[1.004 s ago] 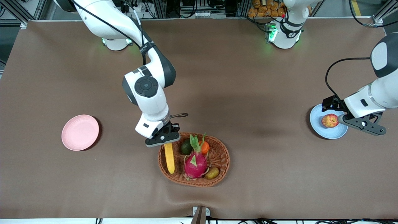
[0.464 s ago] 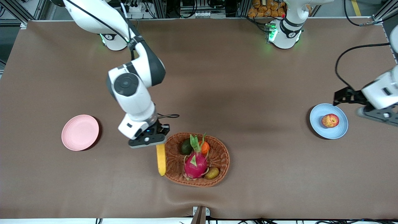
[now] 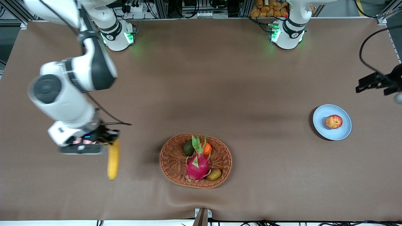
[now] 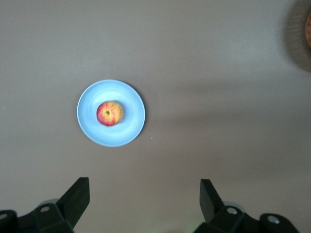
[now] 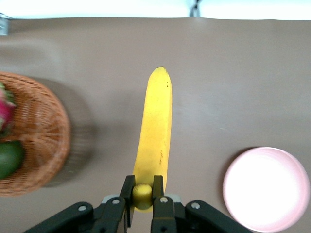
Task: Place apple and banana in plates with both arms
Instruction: 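Carry the banana with the right gripper onto the pink plate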
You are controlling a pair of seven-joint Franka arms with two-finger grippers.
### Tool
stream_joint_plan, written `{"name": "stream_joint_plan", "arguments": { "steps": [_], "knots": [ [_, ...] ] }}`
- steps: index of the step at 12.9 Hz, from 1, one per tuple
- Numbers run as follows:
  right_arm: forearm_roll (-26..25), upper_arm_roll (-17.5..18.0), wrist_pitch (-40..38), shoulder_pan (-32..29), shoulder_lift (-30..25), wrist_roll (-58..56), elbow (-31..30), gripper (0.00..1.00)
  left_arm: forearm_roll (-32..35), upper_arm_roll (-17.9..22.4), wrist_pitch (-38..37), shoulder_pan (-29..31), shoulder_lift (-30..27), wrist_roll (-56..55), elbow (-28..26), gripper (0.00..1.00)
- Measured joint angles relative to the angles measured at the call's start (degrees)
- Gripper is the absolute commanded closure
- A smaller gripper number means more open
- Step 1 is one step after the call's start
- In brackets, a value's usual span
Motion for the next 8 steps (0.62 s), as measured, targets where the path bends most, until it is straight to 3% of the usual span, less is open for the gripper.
{"name": "stream_joint_plan", "arguments": {
  "steps": [4,8],
  "knots": [
    [0.03,-0.05,-2.22,-6.98,-1.2,-6.99,-4.74,1.0,0.1,-0.36,-2.02,0.06,-7.96,-2.03,-5.09,0.0],
    [-0.04,-0.08,-2.32,-11.63,-2.17,-8.02,-12.13,1.0,1.35,-1.04,-0.72,0.06,-8.76,-3.68,-6.29,0.0]
  ]
}}
